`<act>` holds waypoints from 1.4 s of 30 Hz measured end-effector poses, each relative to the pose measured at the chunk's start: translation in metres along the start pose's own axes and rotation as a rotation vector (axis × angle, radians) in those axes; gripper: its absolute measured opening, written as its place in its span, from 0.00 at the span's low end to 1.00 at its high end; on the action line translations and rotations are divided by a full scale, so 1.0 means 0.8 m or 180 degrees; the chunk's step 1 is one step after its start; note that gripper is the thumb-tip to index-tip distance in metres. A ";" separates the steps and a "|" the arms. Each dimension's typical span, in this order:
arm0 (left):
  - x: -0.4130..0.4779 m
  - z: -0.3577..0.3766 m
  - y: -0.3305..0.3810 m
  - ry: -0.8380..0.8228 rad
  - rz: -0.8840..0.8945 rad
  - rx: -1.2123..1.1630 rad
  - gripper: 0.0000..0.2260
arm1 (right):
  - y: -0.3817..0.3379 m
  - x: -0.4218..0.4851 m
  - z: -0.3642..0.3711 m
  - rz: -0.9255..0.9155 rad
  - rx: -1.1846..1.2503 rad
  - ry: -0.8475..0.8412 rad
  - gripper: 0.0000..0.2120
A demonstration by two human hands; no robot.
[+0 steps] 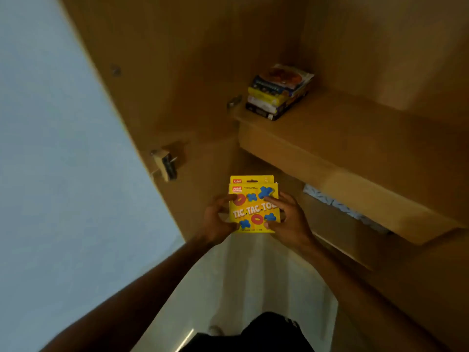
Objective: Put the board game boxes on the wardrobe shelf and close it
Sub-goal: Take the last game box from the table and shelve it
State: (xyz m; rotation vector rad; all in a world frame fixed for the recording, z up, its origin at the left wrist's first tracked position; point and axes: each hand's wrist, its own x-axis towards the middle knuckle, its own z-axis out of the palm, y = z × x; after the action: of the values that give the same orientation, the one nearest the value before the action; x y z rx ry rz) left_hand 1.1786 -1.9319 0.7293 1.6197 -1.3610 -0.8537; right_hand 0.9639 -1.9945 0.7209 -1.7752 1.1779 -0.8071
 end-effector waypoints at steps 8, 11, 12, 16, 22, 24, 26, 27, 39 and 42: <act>0.250 0.037 0.076 -0.0285 0.0397 -0.0257 0.34 | 0.007 0.195 -0.107 -0.0214 -0.0108 0.0720 0.32; 0.337 0.052 0.104 -0.0204 0.0441 -0.0235 0.34 | 0.006 0.276 -0.151 -0.0365 -0.0176 0.0801 0.30; 0.360 0.054 0.113 -0.0135 0.0497 -0.0190 0.33 | 0.005 0.299 -0.163 -0.0454 -0.0211 0.0805 0.29; 0.460 0.073 0.153 0.0109 0.0650 0.0047 0.27 | 0.008 0.400 -0.215 -0.0572 -0.0378 0.0845 0.23; 0.575 0.085 0.197 0.0123 0.0591 0.0234 0.22 | 0.016 0.516 -0.258 -0.0595 -0.0480 0.0845 0.19; 0.606 0.085 0.200 -0.0023 0.0581 0.0333 0.21 | 0.017 0.541 -0.264 -0.0516 -0.0544 0.0835 0.18; 0.630 0.081 0.197 -0.0112 0.0592 0.0523 0.22 | 0.018 0.556 -0.265 -0.0499 -0.0572 0.0756 0.17; 0.639 0.078 0.197 -0.0133 0.0594 0.0646 0.22 | 0.020 0.562 -0.266 -0.0525 -0.0582 0.0689 0.17; 0.657 0.045 0.165 0.0700 0.1200 0.2242 0.21 | 0.012 0.606 -0.222 -0.0905 -0.0981 -0.0190 0.23; 0.655 0.046 0.165 0.0570 0.1011 0.2308 0.24 | 0.007 0.614 -0.218 -0.0874 -0.1017 -0.0228 0.24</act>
State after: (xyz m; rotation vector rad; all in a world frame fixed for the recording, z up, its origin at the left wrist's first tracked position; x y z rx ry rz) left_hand 1.1853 -2.4619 0.8406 1.8620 -1.8506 -0.0018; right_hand 0.9866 -2.5052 0.8236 -2.2464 1.0746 -0.7329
